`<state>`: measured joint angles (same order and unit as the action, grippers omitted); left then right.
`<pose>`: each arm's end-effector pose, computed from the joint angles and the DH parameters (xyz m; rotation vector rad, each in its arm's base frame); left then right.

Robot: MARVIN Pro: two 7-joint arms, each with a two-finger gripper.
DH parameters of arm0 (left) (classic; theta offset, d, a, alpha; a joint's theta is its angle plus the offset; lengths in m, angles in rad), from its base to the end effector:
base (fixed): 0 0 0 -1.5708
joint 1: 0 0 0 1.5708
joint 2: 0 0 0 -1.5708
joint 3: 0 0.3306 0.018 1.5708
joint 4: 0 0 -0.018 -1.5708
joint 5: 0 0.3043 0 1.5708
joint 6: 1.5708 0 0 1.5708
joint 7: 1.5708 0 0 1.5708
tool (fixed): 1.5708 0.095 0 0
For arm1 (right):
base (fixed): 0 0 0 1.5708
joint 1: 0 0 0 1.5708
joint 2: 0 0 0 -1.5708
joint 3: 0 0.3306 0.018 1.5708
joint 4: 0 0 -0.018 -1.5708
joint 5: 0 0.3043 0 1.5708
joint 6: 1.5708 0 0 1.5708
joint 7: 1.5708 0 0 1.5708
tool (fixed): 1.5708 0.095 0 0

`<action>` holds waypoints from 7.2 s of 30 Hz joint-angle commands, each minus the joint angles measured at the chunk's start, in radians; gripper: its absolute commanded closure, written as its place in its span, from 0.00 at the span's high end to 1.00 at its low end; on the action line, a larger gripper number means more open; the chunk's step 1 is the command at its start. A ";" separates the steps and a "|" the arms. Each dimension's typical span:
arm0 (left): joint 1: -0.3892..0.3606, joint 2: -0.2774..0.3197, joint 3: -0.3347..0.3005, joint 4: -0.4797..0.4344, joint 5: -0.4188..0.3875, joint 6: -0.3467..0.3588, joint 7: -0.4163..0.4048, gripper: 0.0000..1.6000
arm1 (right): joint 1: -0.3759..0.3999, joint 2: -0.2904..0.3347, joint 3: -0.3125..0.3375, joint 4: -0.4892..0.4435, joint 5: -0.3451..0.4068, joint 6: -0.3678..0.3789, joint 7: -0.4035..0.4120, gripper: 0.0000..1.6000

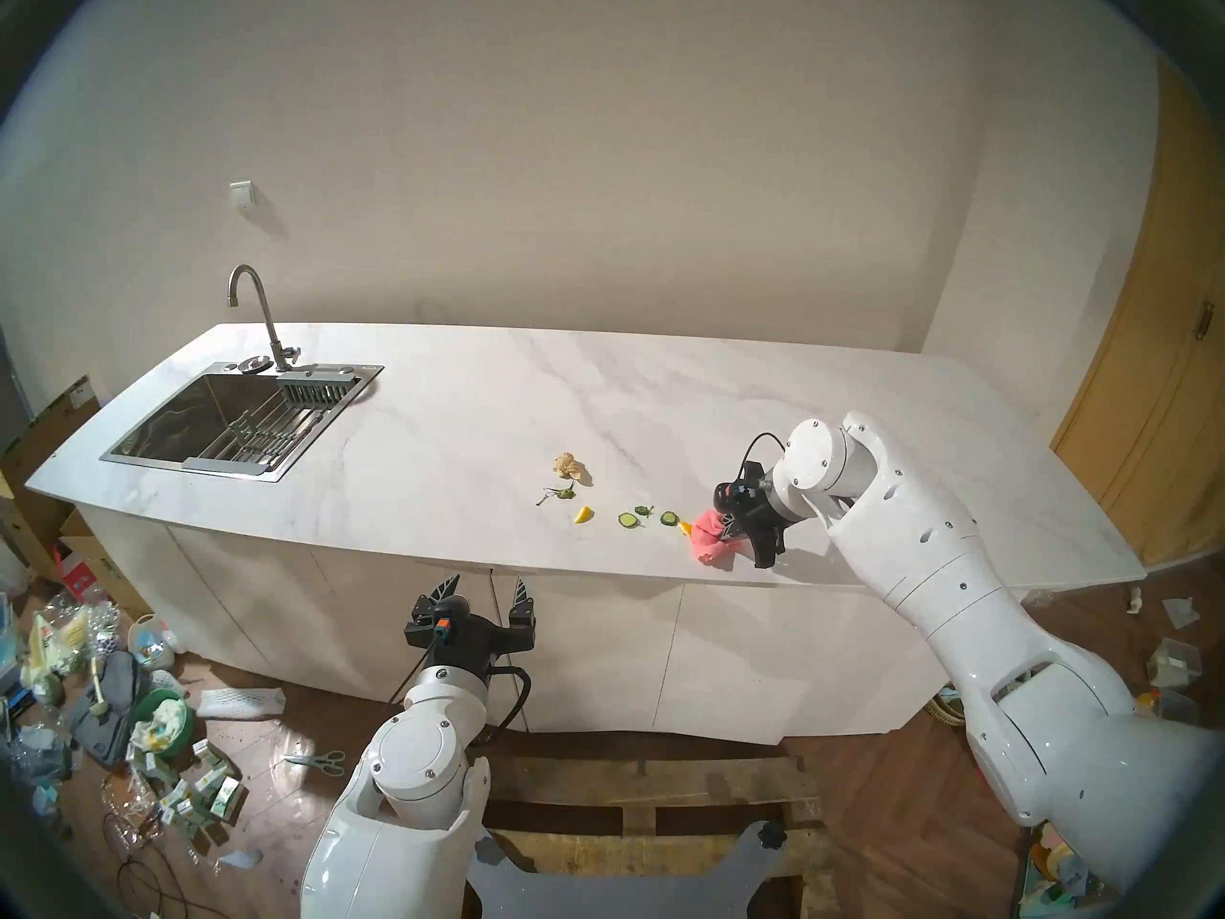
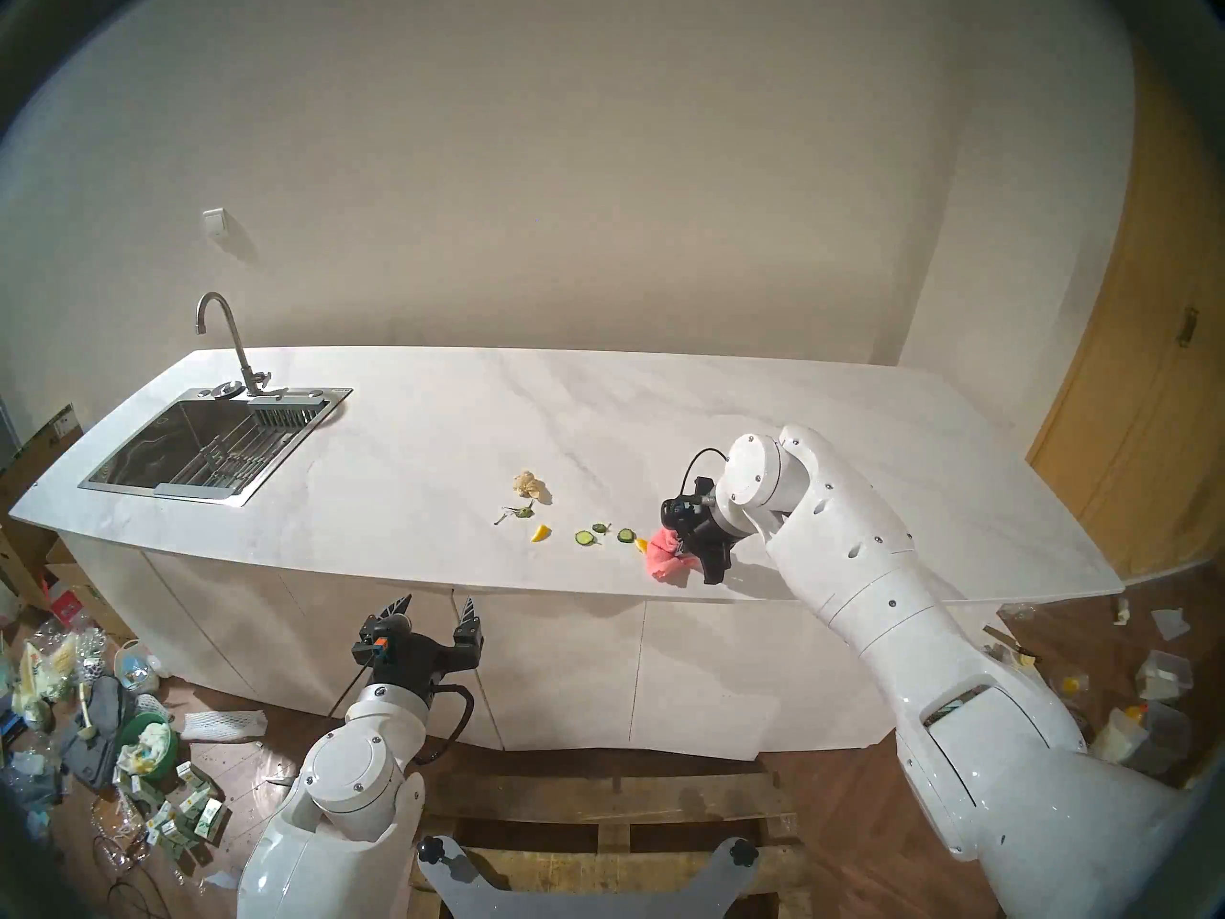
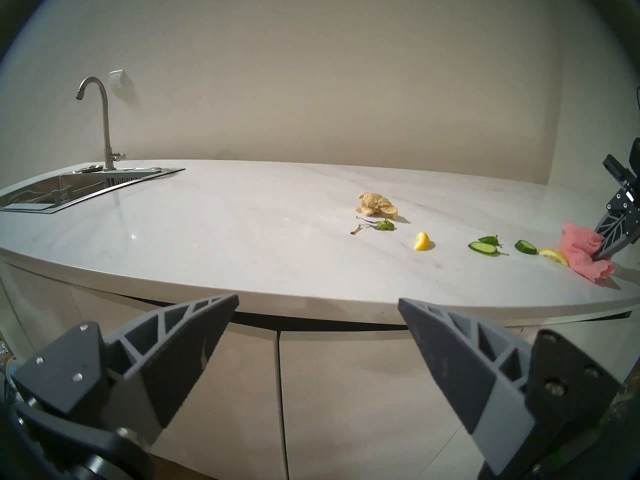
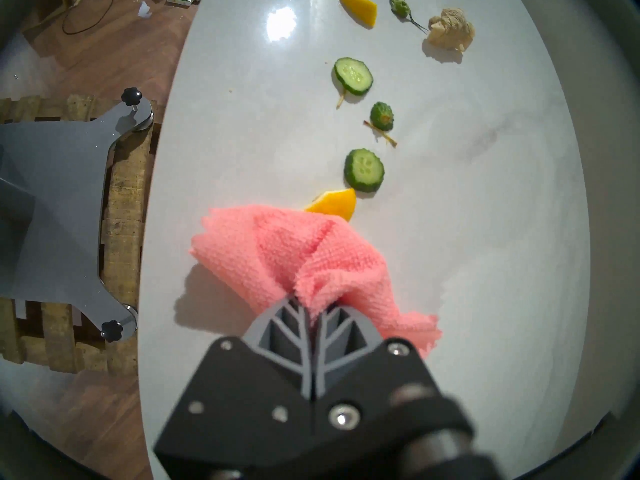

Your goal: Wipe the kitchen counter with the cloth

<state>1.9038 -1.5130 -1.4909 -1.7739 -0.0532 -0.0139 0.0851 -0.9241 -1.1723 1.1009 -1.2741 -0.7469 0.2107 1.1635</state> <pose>0.3014 -0.0093 -0.3877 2.3426 0.0113 2.0744 0.5356 -0.0161 -0.2801 1.9813 2.0779 0.8259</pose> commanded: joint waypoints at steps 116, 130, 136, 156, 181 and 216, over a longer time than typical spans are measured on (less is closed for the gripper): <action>-0.005 0.004 0.004 -0.028 -0.004 -0.007 0.000 1.00 | -0.128 -0.205 0.019 -0.218 -0.060 0.369 -0.347 0.00; -0.006 0.004 0.005 -0.025 -0.004 -0.007 0.001 1.00 | -0.114 -0.352 0.074 -0.065 -0.161 0.385 -0.564 0.00; -0.007 0.004 0.005 -0.024 -0.004 -0.007 0.001 1.00 | -0.097 -0.408 0.095 -0.005 -0.175 0.363 -0.670 0.00; -0.007 0.004 0.005 -0.023 -0.004 -0.007 0.002 1.00 | -0.009 -0.555 0.132 0.279 -0.167 0.283 -0.962 0.00; -0.007 0.005 0.006 -0.024 -0.004 -0.008 0.002 1.00 | 0.187 -0.660 0.190 0.669 -0.096 0.172 -1.160 0.00; -0.006 0.005 0.006 -0.026 -0.005 -0.007 0.002 1.00 | 0.115 -0.391 0.325 0.461 -0.012 0.185 -1.022 0.00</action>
<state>1.9028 -1.5073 -1.4865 -1.7717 -0.0576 -0.0140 0.0894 -0.8232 -1.6105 1.3923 -0.7545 -0.8129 0.3626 0.0470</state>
